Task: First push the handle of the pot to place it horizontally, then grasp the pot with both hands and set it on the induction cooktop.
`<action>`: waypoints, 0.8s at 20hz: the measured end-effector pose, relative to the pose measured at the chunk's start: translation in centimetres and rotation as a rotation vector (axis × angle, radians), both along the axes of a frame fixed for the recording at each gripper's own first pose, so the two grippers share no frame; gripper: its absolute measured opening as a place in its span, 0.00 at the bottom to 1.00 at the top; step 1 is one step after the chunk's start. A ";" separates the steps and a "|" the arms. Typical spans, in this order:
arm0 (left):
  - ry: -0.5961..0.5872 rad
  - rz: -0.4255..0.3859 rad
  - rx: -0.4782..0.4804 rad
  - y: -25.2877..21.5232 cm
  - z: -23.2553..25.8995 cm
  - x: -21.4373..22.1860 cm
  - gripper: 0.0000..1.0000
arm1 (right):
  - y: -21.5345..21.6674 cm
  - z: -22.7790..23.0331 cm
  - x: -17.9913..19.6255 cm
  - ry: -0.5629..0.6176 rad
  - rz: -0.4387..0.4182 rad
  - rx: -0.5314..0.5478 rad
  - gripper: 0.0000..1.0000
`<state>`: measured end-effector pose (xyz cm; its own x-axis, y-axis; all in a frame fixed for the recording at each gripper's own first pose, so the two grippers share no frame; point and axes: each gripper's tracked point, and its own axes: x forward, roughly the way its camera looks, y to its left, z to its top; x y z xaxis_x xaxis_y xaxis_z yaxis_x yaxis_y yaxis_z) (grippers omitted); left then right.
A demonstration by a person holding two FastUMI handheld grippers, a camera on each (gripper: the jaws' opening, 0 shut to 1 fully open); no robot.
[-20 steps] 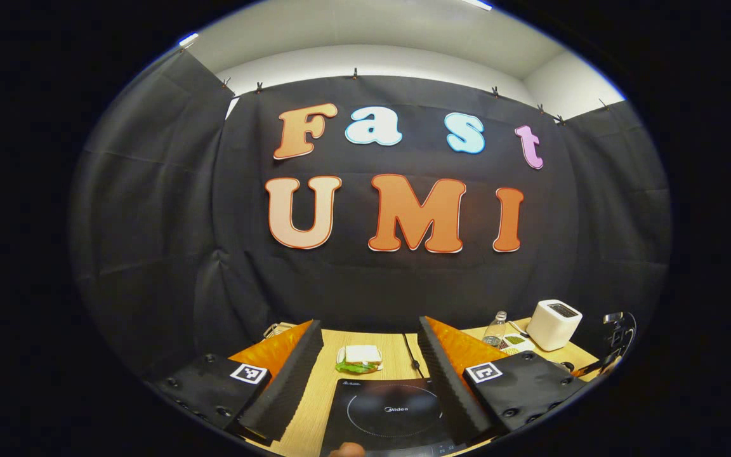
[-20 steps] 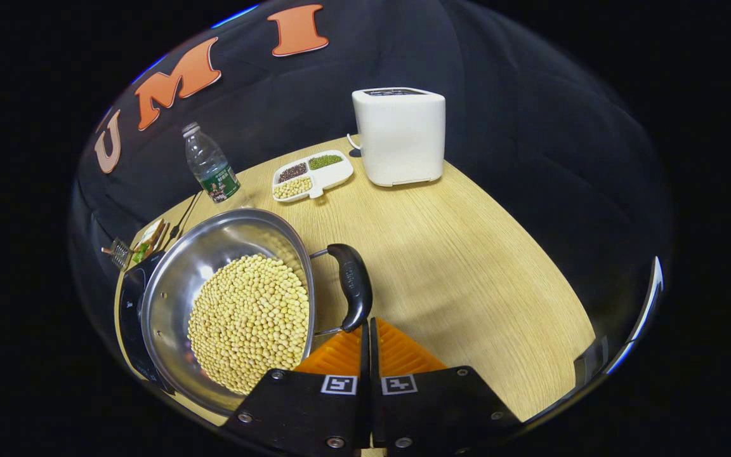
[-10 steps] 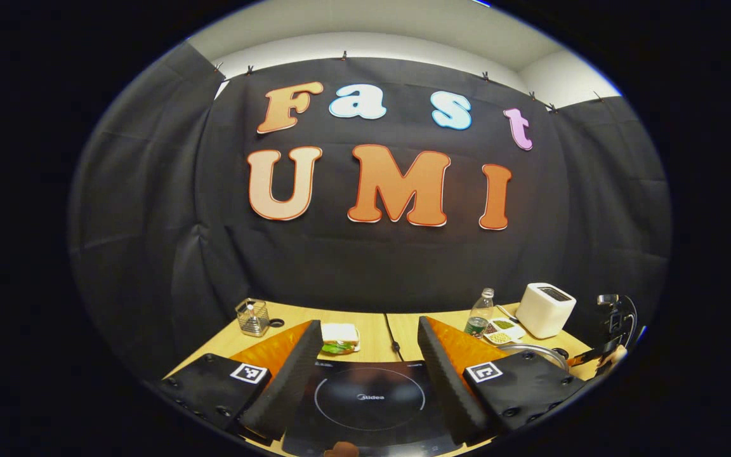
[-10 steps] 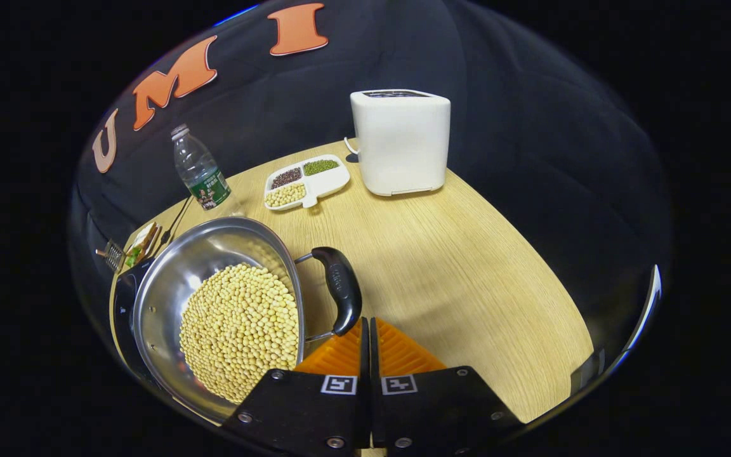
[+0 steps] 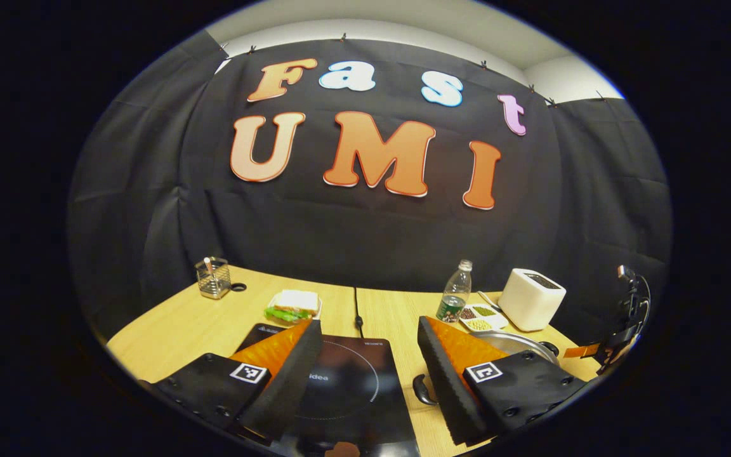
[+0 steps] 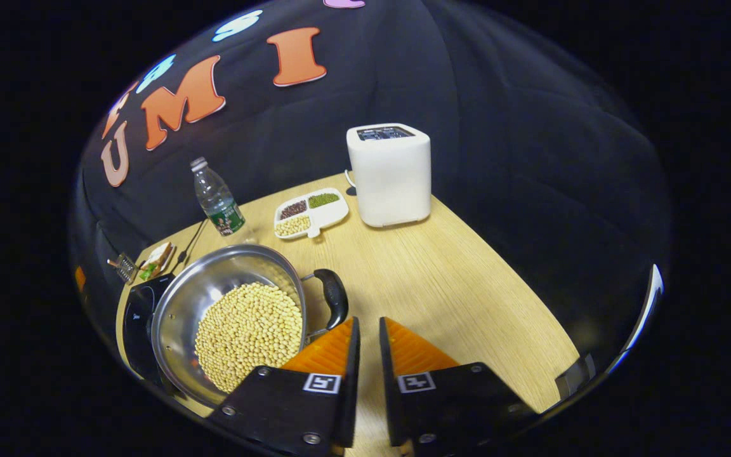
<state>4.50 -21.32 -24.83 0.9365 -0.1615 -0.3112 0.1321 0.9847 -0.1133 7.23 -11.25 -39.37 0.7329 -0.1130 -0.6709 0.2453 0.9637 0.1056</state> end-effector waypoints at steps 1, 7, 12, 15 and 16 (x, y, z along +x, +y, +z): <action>0.019 -0.007 -0.002 -0.9 -1.1 0.0 0.99 | 0.1 0.5 0.1 -0.030 0.010 -0.008 0.29; 0.146 -0.084 0.005 -6.2 -7.1 -0.7 0.99 | 1.2 1.6 2.1 -0.152 0.087 -0.061 0.81; 0.229 -0.117 0.016 -8.5 -10.7 -0.8 0.99 | 2.4 0.4 3.3 -0.138 0.122 -0.051 0.94; 0.276 -0.132 0.018 -9.4 -12.2 -0.8 0.99 | 2.9 -0.2 4.2 -0.137 0.130 -0.041 0.94; 0.287 -0.134 0.024 -9.5 -12.6 -0.7 0.99 | 3.0 -0.4 4.4 -0.136 0.130 -0.037 0.94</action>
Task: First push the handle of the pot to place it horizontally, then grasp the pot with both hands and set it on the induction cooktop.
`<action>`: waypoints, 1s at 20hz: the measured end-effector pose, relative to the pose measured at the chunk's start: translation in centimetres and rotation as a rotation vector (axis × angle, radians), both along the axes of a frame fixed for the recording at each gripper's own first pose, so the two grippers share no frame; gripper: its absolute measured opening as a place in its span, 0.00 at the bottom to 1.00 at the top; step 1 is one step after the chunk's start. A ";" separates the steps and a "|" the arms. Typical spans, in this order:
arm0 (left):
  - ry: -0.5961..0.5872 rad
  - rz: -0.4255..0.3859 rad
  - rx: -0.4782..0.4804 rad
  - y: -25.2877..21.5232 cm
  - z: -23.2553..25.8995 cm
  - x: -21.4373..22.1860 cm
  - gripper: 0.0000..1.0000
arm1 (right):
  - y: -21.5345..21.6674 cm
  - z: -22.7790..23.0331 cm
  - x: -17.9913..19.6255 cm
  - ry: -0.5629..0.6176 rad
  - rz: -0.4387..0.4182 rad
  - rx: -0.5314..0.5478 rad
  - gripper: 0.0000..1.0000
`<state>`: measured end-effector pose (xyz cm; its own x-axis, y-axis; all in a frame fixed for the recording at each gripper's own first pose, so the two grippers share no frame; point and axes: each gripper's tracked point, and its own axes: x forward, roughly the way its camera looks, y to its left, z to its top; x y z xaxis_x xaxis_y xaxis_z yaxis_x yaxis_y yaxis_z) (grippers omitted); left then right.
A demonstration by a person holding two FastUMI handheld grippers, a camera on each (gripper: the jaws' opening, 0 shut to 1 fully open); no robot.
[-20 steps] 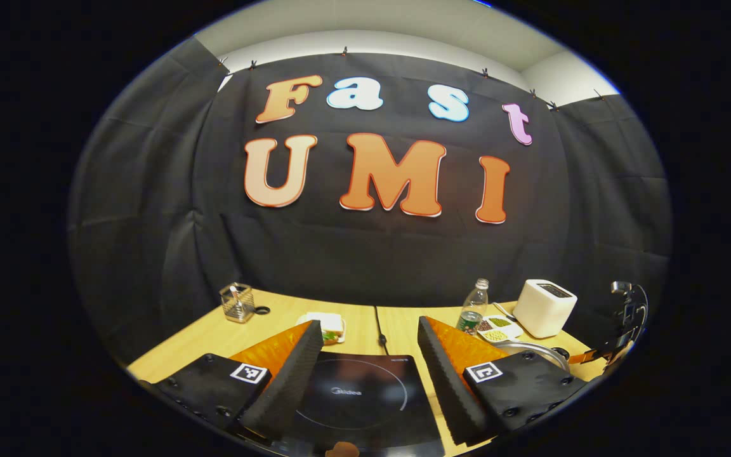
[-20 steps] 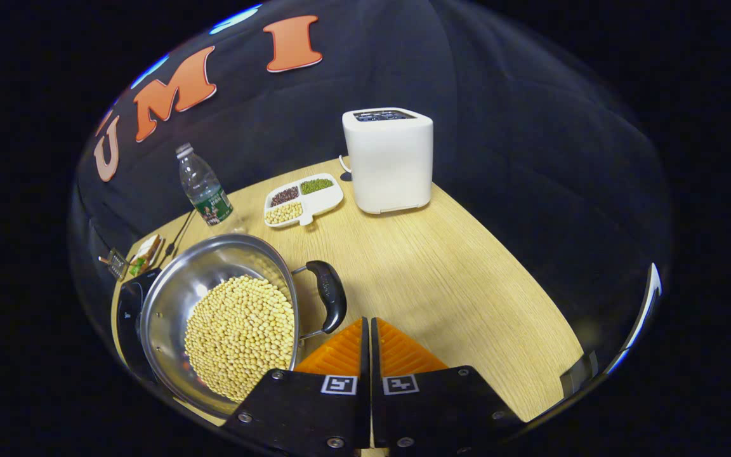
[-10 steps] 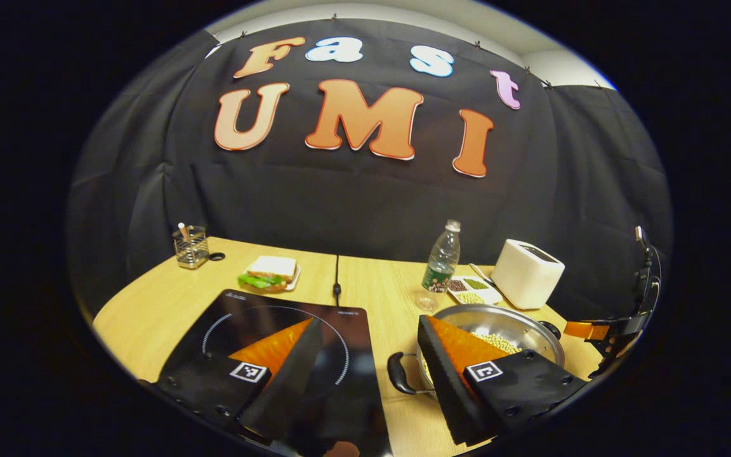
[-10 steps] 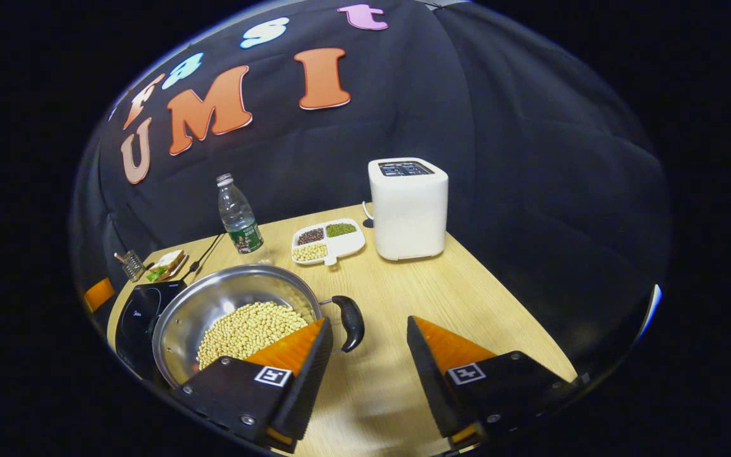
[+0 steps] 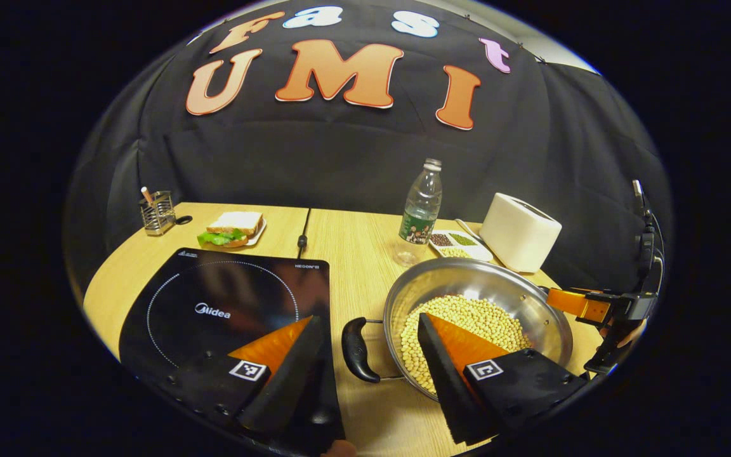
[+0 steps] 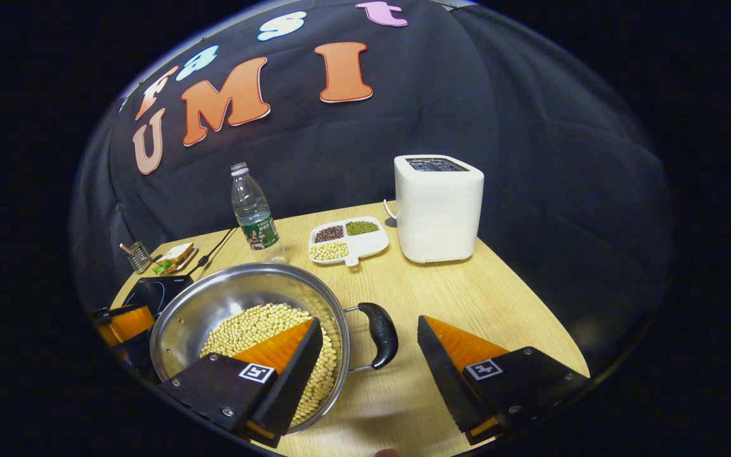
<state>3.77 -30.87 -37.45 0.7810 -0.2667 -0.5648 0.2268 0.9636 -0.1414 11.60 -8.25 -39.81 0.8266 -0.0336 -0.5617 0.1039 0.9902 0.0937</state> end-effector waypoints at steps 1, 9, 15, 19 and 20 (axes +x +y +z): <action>0.008 0.000 0.004 -0.1 -0.3 0.1 0.99 | 0.0 -0.2 0.3 0.003 0.002 0.006 0.94; 0.095 0.013 -0.023 -1.4 -2.7 -0.3 0.99 | 0.2 -3.6 0.9 0.102 -0.006 0.034 0.91; 0.110 0.030 -0.010 -1.9 -3.4 0.2 0.98 | 0.2 -3.6 -0.1 0.138 0.016 0.064 0.56; 0.143 0.030 -0.020 -3.0 -4.1 0.6 0.96 | -0.4 -3.4 -0.6 0.137 0.012 0.078 0.55; 0.147 0.046 0.006 -2.4 -4.5 0.5 0.97 | -0.6 -3.4 -0.8 0.134 0.010 0.074 0.55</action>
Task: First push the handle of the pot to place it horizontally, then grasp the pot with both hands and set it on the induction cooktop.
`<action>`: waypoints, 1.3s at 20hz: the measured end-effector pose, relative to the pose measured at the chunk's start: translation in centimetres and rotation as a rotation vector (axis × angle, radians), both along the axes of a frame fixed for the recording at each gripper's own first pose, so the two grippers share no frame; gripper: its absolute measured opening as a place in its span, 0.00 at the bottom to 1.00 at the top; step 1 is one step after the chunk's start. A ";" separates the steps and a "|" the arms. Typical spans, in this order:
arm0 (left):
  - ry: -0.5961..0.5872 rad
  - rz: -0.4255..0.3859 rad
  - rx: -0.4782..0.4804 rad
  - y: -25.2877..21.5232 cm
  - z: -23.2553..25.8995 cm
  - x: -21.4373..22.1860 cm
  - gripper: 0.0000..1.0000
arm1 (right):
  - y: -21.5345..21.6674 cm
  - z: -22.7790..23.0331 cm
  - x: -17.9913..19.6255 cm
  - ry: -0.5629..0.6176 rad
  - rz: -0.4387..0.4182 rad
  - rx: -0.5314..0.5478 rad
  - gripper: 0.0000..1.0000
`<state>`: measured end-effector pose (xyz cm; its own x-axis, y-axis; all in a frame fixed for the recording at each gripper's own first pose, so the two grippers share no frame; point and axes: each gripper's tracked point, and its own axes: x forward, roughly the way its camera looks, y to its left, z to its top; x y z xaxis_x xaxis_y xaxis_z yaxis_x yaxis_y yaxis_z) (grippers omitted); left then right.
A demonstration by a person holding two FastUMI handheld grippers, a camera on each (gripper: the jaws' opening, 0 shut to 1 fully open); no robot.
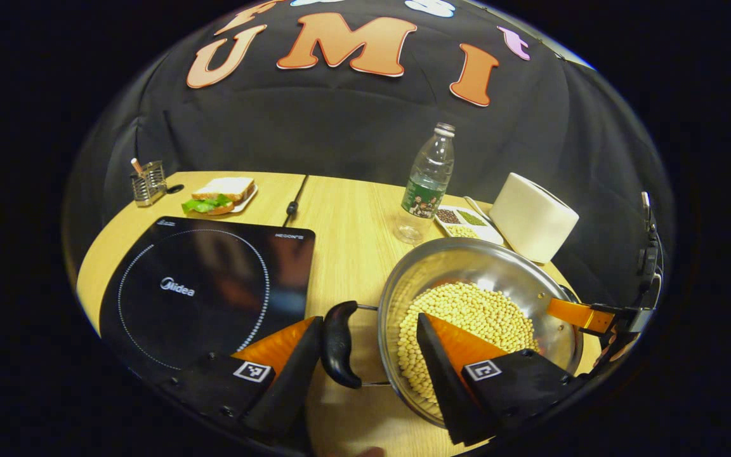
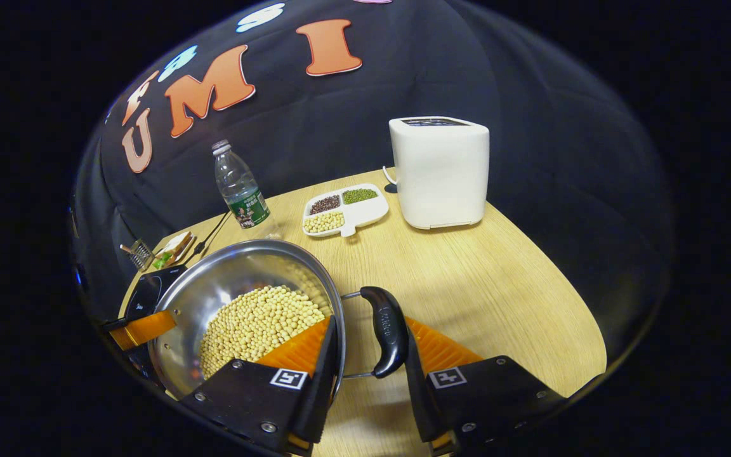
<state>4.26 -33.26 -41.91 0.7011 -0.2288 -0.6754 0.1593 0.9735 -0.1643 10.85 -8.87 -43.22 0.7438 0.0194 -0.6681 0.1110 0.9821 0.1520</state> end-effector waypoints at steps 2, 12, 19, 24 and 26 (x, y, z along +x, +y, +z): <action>0.017 0.017 0.012 0.4 -0.7 0.3 0.82 | -0.2 0.0 0.0 -0.002 -0.007 0.003 0.55; 0.074 -0.023 0.020 -0.6 -0.8 -0.2 0.52 | -0.6 0.0 -1.3 0.022 -0.071 0.021 0.48; 0.042 -0.052 0.035 0.3 3.2 -1.2 0.46 | 0.1 3.0 -3.1 -0.002 -0.094 0.056 0.46; 0.001 -0.043 0.005 2.2 7.0 -0.8 0.49 | 1.8 7.5 -2.7 -0.061 -0.081 0.037 0.46; -0.018 -0.038 0.007 3.3 8.6 -0.3 0.49 | 3.0 8.6 -2.3 -0.073 -0.074 0.044 0.46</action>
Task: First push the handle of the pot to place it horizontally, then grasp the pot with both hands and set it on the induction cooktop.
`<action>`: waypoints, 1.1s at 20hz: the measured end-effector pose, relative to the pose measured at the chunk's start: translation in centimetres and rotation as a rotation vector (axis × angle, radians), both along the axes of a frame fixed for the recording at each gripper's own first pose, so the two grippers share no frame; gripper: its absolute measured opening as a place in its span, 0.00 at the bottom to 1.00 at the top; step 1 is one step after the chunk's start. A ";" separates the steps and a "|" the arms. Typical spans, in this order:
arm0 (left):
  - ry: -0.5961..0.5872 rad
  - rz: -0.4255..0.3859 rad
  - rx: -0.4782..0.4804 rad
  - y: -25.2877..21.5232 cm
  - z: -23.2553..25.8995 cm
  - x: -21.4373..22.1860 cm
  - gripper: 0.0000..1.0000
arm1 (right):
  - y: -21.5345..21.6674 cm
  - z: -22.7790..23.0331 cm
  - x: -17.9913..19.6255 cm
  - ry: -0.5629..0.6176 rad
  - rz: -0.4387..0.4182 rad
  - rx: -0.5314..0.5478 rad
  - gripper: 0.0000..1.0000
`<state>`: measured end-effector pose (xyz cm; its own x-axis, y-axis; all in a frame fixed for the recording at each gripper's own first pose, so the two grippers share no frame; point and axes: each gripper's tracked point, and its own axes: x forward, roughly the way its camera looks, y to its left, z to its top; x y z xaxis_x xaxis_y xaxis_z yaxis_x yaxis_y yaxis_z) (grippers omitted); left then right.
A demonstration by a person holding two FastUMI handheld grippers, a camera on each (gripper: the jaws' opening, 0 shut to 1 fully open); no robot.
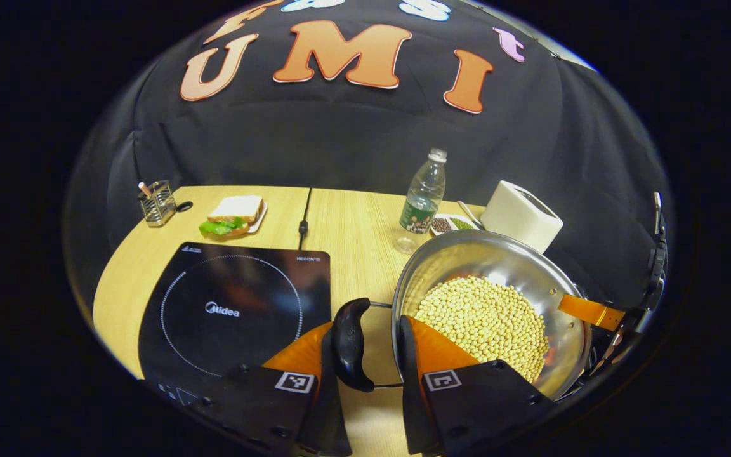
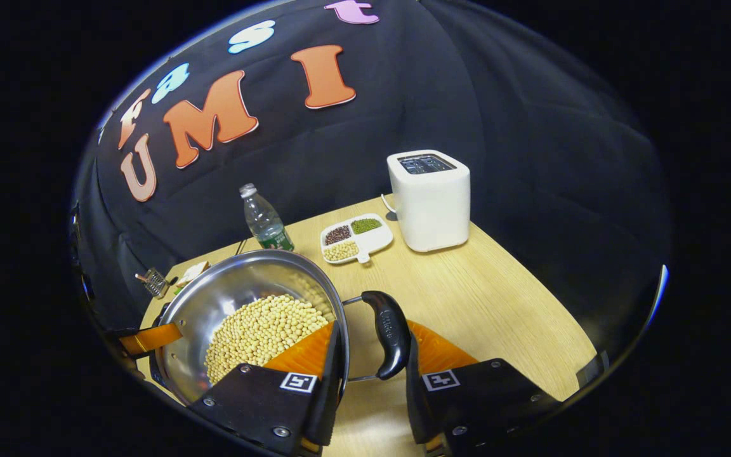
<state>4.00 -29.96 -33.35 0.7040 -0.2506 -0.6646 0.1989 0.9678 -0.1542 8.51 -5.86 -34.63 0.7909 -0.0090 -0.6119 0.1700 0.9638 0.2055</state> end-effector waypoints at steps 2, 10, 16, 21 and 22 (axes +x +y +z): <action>-0.008 0.015 -0.006 1.4 1.3 0.2 0.45 | 1.1 1.3 0.1 -0.012 0.007 0.012 0.46; -0.018 0.067 -0.004 7.8 4.9 1.3 0.45 | 7.7 5.2 1.3 -0.038 0.058 0.034 0.46; -0.046 0.131 0.007 14.5 7.9 1.8 0.48 | 14.1 7.3 2.5 -0.059 0.118 0.045 0.46; -0.039 0.191 0.005 20.5 7.8 2.2 0.48 | 20.2 7.5 3.0 -0.058 0.177 0.047 0.46; -0.035 0.202 0.007 21.6 7.6 2.1 0.48 | 21.3 7.3 3.1 -0.054 0.187 0.050 0.46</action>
<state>6.15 -8.32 -25.76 0.7624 -0.0971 -0.6398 0.0055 0.9896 -0.1437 11.59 15.44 -27.32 0.8076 0.1706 -0.5645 -0.0240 0.9660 0.2575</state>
